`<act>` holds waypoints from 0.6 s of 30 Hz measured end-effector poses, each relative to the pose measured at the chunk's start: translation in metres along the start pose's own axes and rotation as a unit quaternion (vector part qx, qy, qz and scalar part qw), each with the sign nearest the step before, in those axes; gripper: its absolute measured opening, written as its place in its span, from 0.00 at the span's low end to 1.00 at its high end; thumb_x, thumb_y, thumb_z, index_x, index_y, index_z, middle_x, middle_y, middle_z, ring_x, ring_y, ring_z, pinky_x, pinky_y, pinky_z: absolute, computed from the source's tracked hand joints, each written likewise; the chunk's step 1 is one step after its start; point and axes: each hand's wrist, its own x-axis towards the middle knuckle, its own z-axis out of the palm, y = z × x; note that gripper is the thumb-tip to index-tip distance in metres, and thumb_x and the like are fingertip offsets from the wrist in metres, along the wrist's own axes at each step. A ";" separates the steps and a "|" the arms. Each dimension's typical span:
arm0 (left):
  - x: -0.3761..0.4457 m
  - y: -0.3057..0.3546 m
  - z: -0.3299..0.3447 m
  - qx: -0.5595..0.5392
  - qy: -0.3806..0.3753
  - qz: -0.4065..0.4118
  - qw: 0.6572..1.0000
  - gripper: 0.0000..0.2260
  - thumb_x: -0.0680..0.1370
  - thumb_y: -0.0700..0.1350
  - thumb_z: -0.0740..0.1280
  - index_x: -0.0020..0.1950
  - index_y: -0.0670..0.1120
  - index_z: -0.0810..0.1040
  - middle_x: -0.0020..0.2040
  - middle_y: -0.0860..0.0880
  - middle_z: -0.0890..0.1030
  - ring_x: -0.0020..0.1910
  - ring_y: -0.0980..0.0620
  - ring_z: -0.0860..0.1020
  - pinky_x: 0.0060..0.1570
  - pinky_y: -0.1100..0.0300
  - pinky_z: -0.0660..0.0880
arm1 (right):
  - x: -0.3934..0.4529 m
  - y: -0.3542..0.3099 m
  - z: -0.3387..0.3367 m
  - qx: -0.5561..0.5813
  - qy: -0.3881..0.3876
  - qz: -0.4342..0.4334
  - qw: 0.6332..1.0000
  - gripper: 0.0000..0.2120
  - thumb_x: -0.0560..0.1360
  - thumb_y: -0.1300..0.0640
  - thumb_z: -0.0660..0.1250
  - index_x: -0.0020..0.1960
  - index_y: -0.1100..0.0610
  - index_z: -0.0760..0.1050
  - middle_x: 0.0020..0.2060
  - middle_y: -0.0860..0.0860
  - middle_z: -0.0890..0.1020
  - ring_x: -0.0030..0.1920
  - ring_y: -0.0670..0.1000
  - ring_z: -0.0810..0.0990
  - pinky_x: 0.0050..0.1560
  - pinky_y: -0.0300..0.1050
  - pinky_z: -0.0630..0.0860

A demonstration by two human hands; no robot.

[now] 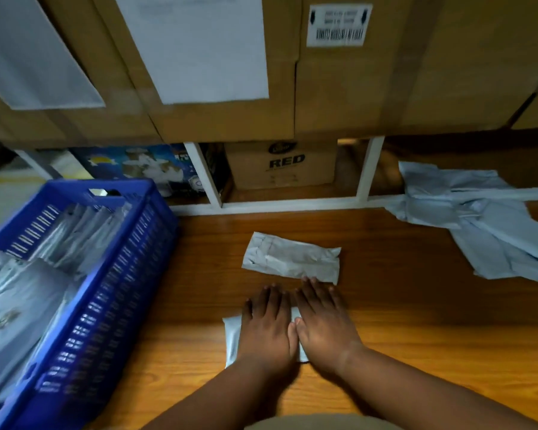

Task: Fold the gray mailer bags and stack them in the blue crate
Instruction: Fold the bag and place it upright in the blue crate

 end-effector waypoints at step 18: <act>-0.068 -0.089 -0.093 -0.075 -0.167 -0.073 0.980 0.25 0.68 0.65 0.80 0.52 0.48 0.80 0.51 0.45 0.83 0.48 0.44 0.79 0.46 0.51 0.75 | 0.034 -0.088 -0.090 -0.035 -0.233 -0.221 0.946 0.32 0.71 0.30 0.76 0.65 0.50 0.76 0.60 0.53 0.77 0.60 0.57 0.75 0.56 0.52 0.72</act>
